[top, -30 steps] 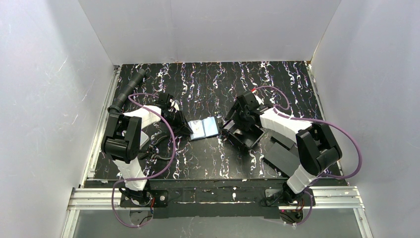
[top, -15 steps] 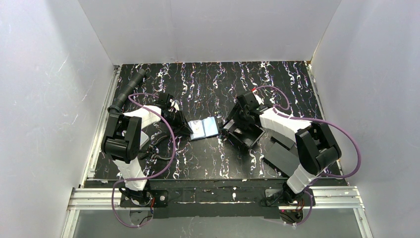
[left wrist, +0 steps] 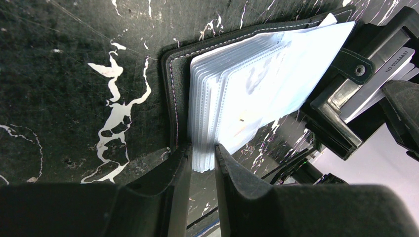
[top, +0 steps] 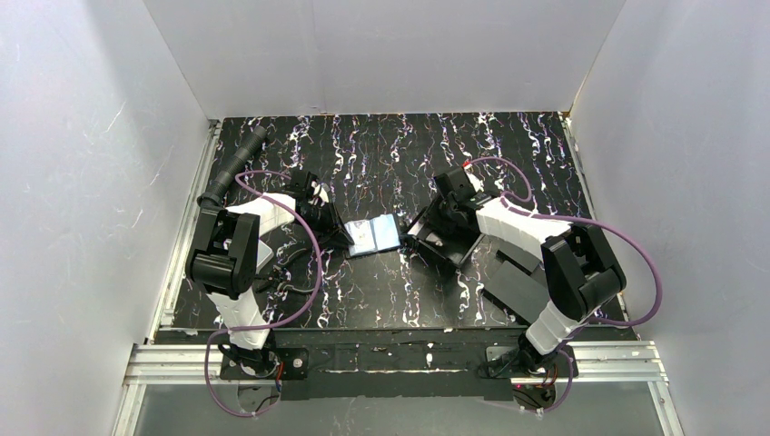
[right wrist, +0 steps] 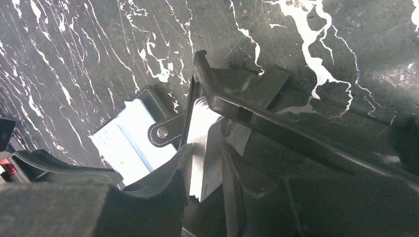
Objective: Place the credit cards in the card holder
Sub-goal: Pick up the credit card from the storage box.
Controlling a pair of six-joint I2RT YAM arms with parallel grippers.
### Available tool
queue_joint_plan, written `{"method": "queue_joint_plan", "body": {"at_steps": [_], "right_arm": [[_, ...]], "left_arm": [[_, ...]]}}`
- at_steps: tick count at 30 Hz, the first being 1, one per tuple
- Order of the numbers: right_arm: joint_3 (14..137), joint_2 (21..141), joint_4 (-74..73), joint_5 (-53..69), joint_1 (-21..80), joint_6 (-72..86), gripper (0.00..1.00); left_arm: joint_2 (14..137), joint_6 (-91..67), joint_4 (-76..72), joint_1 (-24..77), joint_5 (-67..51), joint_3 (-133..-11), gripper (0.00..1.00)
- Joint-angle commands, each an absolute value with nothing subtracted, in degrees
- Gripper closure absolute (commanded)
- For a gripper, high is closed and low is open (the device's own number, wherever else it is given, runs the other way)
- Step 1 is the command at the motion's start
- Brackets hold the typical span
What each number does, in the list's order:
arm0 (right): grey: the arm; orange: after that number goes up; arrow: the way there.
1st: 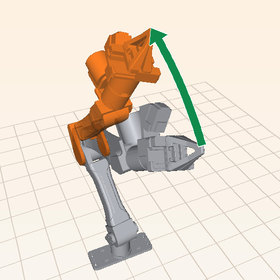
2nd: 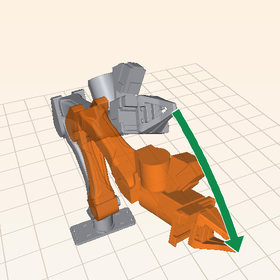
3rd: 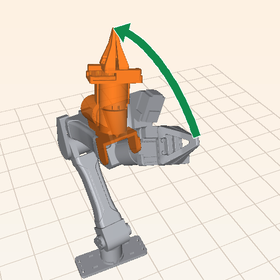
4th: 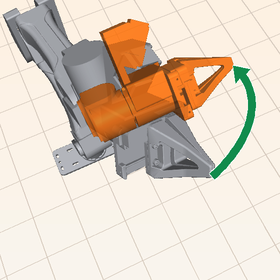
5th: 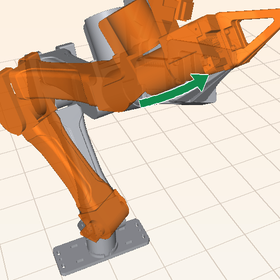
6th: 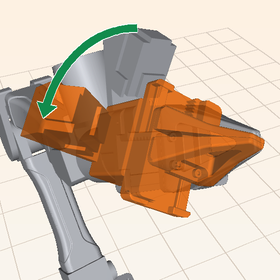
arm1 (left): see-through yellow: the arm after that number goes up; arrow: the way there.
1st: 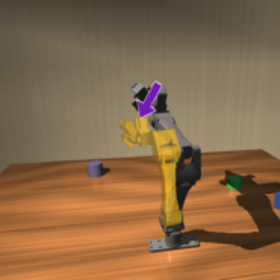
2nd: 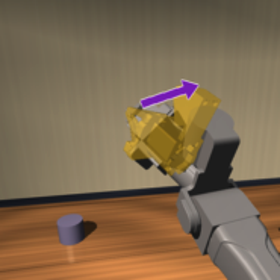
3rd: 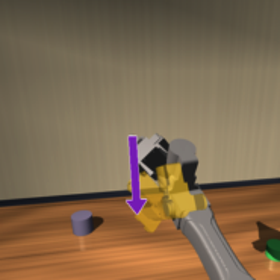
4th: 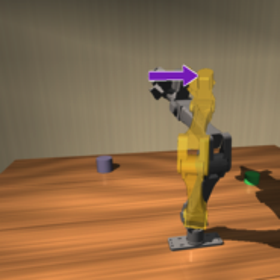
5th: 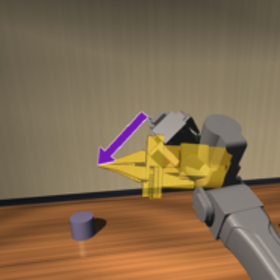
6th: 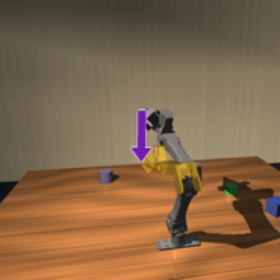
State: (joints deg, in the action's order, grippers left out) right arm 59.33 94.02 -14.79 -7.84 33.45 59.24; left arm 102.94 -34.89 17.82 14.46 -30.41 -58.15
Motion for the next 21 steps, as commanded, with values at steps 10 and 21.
{"method": "queue_joint_plan", "body": {"at_steps": [10, 21], "right_arm": [[59.85, 92.20, -15.31, -11.19, 33.34, 59.52, 0.76], [60.56, 90.73, -18.17, -13.04, 33.31, 58.52, 0.83]], "left_arm": [[102.44, -33.57, 19.25, 15.35, -28.99, -57.75, 0.79], [102.31, -33.49, 19.25, 15.46, -29.00, -57.66, 0.79]]}}
